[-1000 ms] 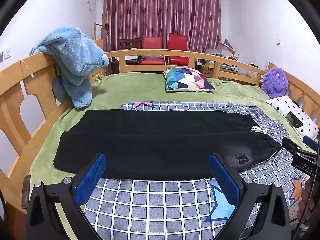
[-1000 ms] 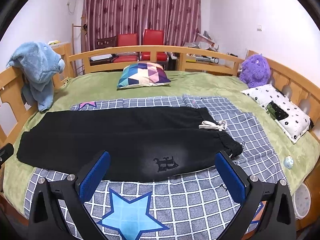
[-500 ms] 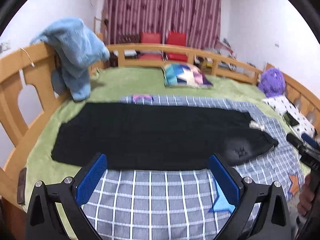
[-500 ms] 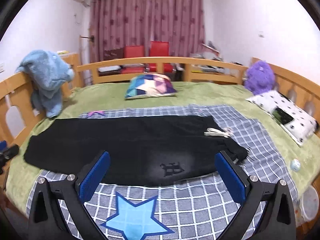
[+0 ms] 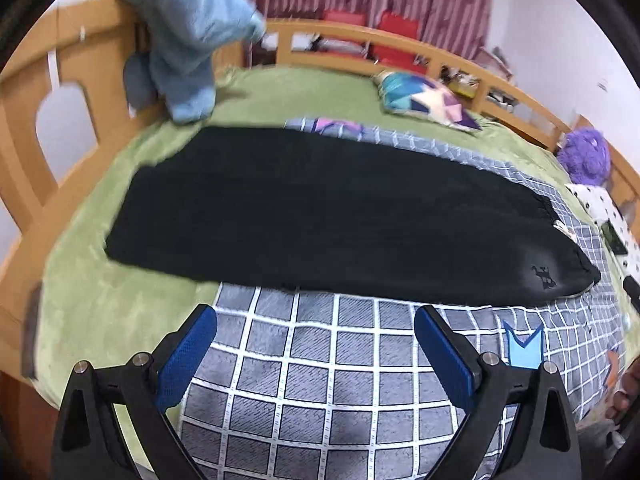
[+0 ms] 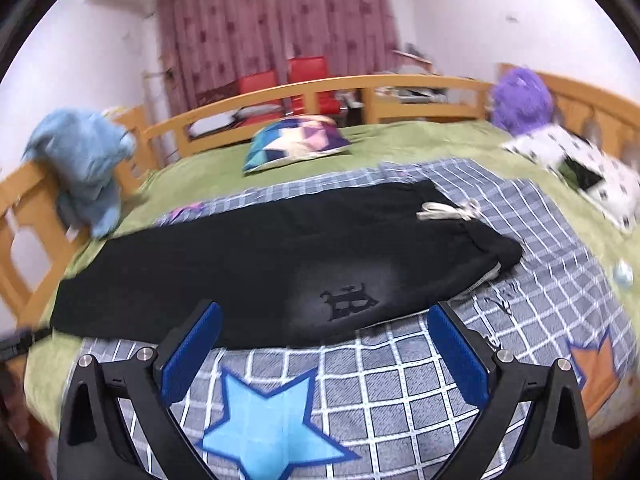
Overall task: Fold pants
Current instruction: 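Lower both grippers and grasp the edge of the black sweatpants, then lift the grasped pants edge with both grippers and fold it over lengthwise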
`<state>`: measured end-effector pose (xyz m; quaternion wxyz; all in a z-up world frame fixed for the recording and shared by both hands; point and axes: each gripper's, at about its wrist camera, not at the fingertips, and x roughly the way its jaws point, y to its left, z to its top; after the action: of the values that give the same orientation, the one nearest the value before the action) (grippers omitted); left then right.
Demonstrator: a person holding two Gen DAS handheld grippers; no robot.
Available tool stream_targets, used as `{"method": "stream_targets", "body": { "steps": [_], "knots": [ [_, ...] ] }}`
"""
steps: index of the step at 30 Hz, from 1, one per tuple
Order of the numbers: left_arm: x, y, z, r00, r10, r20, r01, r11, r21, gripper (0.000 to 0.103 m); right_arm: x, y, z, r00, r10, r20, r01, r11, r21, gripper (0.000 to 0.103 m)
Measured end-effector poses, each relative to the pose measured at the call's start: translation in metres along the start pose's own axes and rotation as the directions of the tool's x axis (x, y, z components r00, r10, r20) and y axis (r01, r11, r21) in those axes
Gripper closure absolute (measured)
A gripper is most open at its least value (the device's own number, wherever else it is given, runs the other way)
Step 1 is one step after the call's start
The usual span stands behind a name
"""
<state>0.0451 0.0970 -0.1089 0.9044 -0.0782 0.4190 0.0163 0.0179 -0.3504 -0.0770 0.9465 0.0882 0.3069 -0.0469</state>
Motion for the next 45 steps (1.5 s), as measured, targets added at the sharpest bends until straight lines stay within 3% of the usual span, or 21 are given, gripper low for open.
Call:
{"method": "stream_targets", "body": {
  "steps": [3,7,9,12,21,25,28,29,31,32,33,38,42,45],
  "knots": [
    [0.020,0.018,0.001,1.000,-0.013,-0.009,0.013,0.999,-0.051,0.004,0.022,-0.014,0.001,0.999,-0.038,-0.014,0.038,0.998,0.048,0.015],
    [0.043,0.042,-0.002,0.999,-0.034,0.001,0.034,0.991,-0.128,0.006,0.062,-0.032,0.000,0.993,-0.027,-0.112,0.040,0.993,0.113,0.030],
    [0.058,0.055,-0.004,0.997,-0.076,-0.008,0.073,0.978,-0.195,0.014,0.084,-0.042,-0.007,0.986,-0.016,-0.164,0.038,0.991,0.132,0.039],
    [0.083,0.077,-0.009,0.992,-0.125,-0.014,0.115,0.947,-0.300,0.016,0.110,-0.053,-0.020,0.977,-0.021,-0.211,0.053,0.988,0.145,0.040],
    [0.133,0.112,-0.018,0.986,-0.167,0.015,0.155,0.875,-0.458,0.021,0.156,-0.090,-0.042,0.969,0.035,-0.245,0.032,0.964,0.262,0.040],
    [0.144,0.105,-0.008,0.992,-0.126,0.027,0.126,0.892,-0.434,0.023,0.172,-0.101,-0.041,0.968,0.090,-0.234,-0.007,0.943,0.332,0.040],
    [0.150,0.105,0.001,0.995,-0.101,0.012,0.096,0.899,-0.428,0.037,0.181,-0.104,-0.034,0.969,0.120,-0.215,-0.036,0.933,0.359,0.040],
    [0.152,0.106,0.004,0.996,-0.090,0.006,0.084,0.901,-0.426,0.046,0.184,-0.104,-0.031,0.969,0.121,-0.217,-0.036,0.932,0.361,0.043],
    [0.154,0.108,0.009,0.999,-0.043,-0.030,0.027,0.912,-0.408,0.067,0.191,-0.101,-0.027,0.966,0.095,-0.239,-0.008,0.940,0.342,0.062],
    [0.154,0.109,0.012,0.999,-0.028,-0.041,0.010,0.917,-0.398,0.087,0.196,-0.099,-0.025,0.962,0.090,-0.259,-0.001,0.946,0.323,0.077],
    [0.152,0.110,0.014,0.998,-0.043,-0.039,0.024,0.920,-0.391,0.091,0.198,-0.098,-0.024,0.958,0.101,-0.268,-0.011,0.949,0.316,0.081],
    [0.123,0.104,0.048,0.998,-0.055,0.026,0.060,0.944,-0.324,0.092,0.184,-0.086,0.004,0.969,0.096,-0.228,-0.036,0.966,0.255,0.085],
    [0.102,0.093,0.096,0.991,-0.061,0.119,0.090,0.964,-0.251,0.092,0.181,-0.077,0.047,0.975,0.121,-0.188,-0.078,0.972,0.221,0.086],
    [0.108,0.085,0.131,0.988,-0.046,0.147,0.075,0.977,-0.201,0.092,0.189,-0.072,0.082,0.978,0.141,-0.155,-0.110,0.976,0.190,0.086]
  ]
}}
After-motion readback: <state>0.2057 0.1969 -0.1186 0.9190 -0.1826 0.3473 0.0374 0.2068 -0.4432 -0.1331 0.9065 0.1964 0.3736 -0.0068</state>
